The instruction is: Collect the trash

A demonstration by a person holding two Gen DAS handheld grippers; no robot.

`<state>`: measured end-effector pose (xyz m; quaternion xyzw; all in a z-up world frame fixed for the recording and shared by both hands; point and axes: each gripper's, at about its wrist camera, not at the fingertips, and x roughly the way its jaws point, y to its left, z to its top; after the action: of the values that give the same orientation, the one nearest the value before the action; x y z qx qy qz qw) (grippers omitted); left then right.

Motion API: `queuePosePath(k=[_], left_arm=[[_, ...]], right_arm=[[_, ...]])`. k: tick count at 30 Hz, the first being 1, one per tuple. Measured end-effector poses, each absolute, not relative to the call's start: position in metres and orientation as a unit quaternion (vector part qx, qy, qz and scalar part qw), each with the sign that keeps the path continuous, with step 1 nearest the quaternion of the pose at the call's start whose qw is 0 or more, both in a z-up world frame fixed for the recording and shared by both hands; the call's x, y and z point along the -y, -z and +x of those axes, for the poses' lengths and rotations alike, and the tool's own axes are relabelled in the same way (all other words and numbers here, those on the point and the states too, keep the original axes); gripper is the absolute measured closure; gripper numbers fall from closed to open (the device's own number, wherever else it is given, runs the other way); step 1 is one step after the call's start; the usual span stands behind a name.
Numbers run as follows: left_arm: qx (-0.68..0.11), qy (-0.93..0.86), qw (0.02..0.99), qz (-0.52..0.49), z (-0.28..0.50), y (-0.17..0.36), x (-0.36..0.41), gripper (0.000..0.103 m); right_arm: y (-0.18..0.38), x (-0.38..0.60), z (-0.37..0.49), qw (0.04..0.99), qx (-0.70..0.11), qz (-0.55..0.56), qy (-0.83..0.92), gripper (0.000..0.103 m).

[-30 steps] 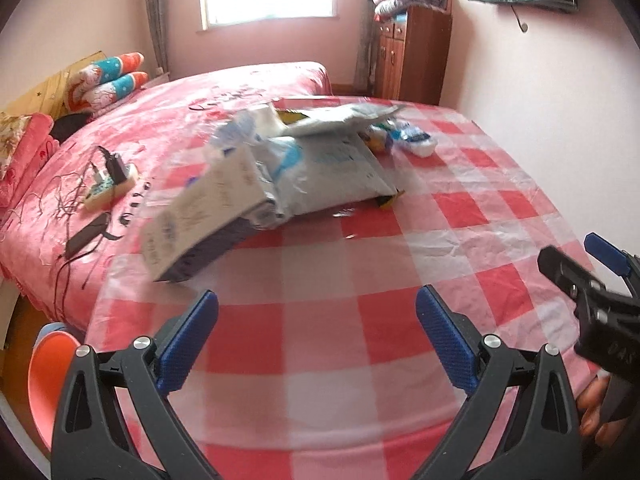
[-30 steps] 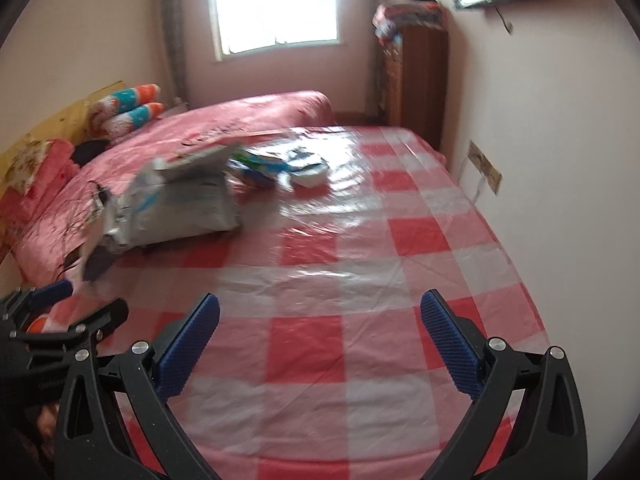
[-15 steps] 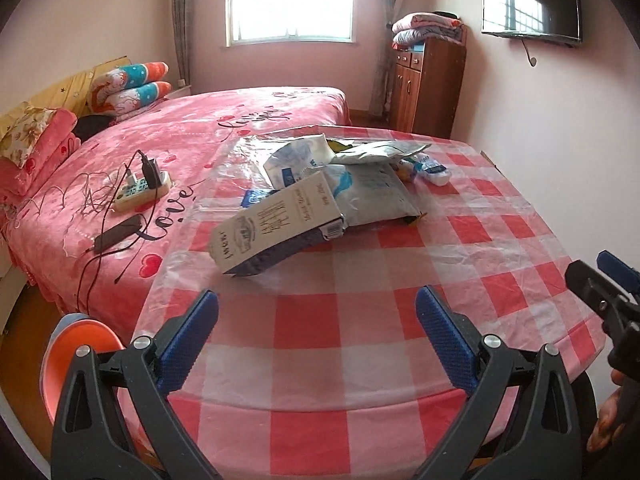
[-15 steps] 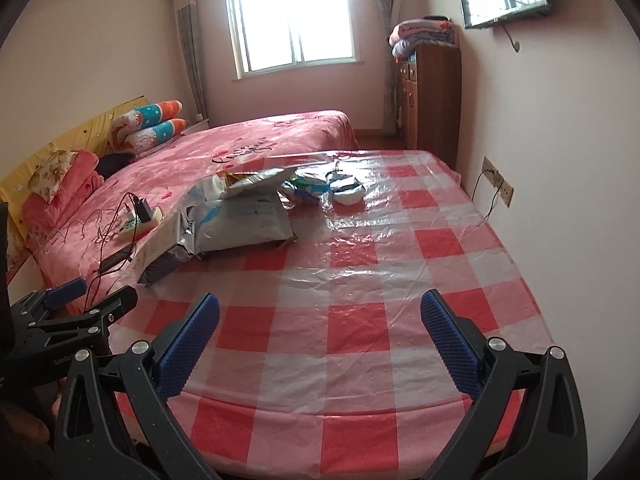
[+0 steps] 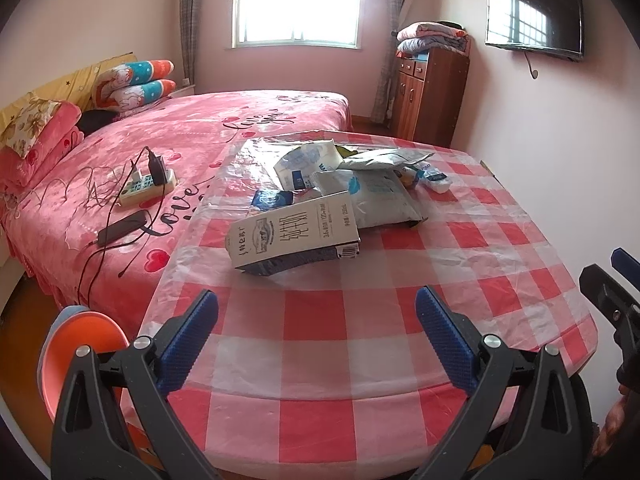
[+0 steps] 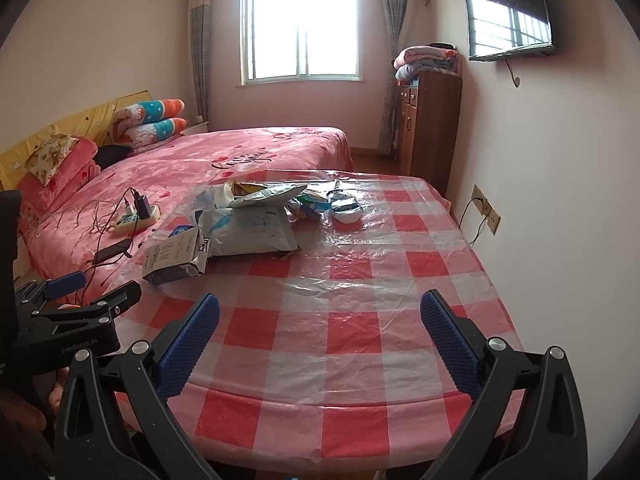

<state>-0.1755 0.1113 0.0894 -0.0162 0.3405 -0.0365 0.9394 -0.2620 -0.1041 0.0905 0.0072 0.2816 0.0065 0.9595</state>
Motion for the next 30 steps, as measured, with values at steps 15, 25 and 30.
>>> queuePosePath(k=[15, 25, 30], left_arm=[[-0.343, 0.029, 0.939, -0.005, -0.177, -0.087, -0.103, 0.004], [-0.34, 0.039, 0.939, -0.023, -0.162, -0.071, -0.105, 0.004], [-0.351, 0.046, 0.935, -0.005, -0.152, -0.062, -0.106, 0.004]], right_arm=[[-0.084, 0.119, -0.257, 0.962, -0.271, 0.019, 0.006, 0.004], [-0.056, 0.131, -0.227, 0.942, -0.326, 0.065, -0.044, 0.004], [-0.04, 0.132, -0.21, 0.929, -0.357, 0.081, -0.059, 0.004]])
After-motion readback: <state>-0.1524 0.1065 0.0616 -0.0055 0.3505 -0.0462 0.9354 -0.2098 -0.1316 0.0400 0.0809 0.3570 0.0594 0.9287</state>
